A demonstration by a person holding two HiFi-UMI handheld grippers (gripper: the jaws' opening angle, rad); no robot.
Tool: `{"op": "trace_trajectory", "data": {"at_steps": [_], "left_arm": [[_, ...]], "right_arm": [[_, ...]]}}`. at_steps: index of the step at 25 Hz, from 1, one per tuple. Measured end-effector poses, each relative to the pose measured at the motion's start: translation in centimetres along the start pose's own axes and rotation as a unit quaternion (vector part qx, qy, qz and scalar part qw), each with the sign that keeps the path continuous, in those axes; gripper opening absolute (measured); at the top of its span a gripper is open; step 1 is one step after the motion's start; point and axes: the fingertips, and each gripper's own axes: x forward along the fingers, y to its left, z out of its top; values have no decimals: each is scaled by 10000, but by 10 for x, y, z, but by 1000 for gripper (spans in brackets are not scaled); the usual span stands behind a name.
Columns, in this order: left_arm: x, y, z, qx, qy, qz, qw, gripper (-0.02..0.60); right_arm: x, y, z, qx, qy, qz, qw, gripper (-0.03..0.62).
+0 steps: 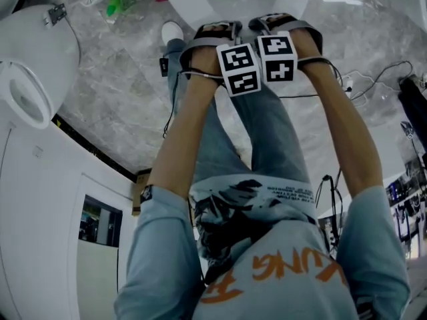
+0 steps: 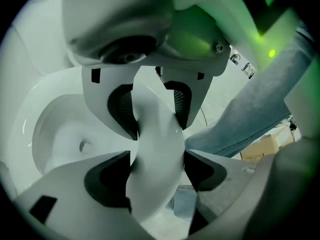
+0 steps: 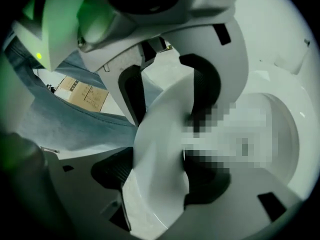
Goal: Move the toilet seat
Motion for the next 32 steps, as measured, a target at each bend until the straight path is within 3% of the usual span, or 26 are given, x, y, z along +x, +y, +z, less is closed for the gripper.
{"op": "trace_trajectory", "data": {"at_steps": [5,8,12,19,23,27,32], "left_arm": [[-16,-4,5,35,-100,154,9998,321],[-32,-7,5,435,-90,294,9986,321],[-54,-12,5,889,225,593,9940,321],[-108,-11,19,776,46,955,9924,302],[-141,-8,26,884,-41,1408,9861,262],[-168,-14,33,971,16,1319,9865,242],[-206,-8,47,1221,-84,1482,9814,202]], "right_arm": [[-18,6,4,15,-212,16,9998,314],[-37,10,9,84,-396,106,9991,311],[-67,19,18,116,-616,175,9979,302],[-123,23,30,116,-947,37,9954,276],[-158,22,38,-123,-794,-418,9959,245],[-187,31,46,-147,-819,-772,9935,210],[-224,28,48,-68,-891,-1202,9887,193]]}}
